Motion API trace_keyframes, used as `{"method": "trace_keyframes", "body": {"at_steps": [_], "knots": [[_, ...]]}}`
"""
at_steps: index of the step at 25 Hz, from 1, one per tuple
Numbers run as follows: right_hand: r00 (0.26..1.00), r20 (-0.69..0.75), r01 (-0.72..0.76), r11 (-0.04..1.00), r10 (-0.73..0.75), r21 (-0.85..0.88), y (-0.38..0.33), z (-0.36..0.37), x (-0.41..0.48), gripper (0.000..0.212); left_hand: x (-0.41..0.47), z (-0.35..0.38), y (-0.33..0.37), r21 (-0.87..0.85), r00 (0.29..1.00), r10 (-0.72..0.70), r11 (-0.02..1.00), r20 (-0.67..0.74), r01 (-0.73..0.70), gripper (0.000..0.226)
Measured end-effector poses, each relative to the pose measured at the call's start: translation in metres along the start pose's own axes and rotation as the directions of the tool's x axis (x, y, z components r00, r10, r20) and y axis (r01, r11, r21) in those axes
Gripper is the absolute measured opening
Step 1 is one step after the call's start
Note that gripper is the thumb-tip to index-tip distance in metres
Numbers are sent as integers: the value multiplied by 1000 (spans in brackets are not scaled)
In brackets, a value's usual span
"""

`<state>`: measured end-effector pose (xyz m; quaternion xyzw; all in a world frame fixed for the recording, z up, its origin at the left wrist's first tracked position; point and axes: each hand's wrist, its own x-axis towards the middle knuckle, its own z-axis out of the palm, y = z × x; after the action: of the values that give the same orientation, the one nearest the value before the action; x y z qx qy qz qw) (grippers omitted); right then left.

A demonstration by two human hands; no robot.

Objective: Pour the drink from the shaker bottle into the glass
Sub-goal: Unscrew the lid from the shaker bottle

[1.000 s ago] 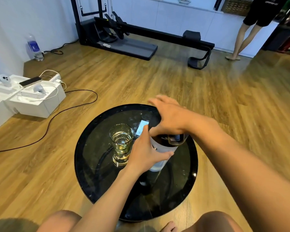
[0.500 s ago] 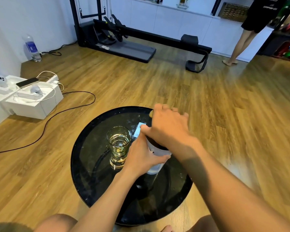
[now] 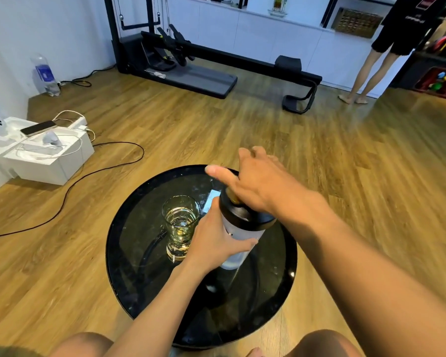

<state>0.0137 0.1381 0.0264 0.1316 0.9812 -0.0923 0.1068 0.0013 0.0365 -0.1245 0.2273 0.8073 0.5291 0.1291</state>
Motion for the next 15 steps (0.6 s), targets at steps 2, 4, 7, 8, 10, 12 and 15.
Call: {"method": "trace_keyframes", "body": {"at_steps": [2, 4, 7, 8, 10, 12, 15], "knots": [[998, -59, 1, 998, -4, -56, -7, -1, 1, 71, -1, -1, 1, 9, 1000, 2, 1000, -6, -2, 81], [993, 46, 113, 992, -111, -47, -4, -10, -2, 66, -2, -3, 1, 13, 1000, -1, 1000, -10, 1, 86], [999, 28, -26, 997, 29, -79, 3, -24, -5, 79, -2, -5, 1, 10, 1000, -12, 1000, -10, 12, 82], [996, 12, -86, 987, 88, -133, 5, -25, -6, 69, -2, -4, 1, 9, 1000, -11, 1000, -6, 11, 80], [998, 34, -45, 986, 51, -158, 6, -25, -3, 50, -3, -5, 3, 14, 1000, -4, 1000, -8, 4, 78], [993, 107, 63, 992, -51, -112, 2, -32, -5, 50, -3, -5, 3, 21, 1000, -3, 1000, -15, 4, 79], [986, 146, 107, 974, -79, -199, 1, -36, -8, 59, -3, -4, 2, 29, 1000, -10, 1000, -9, 10, 92]]}}
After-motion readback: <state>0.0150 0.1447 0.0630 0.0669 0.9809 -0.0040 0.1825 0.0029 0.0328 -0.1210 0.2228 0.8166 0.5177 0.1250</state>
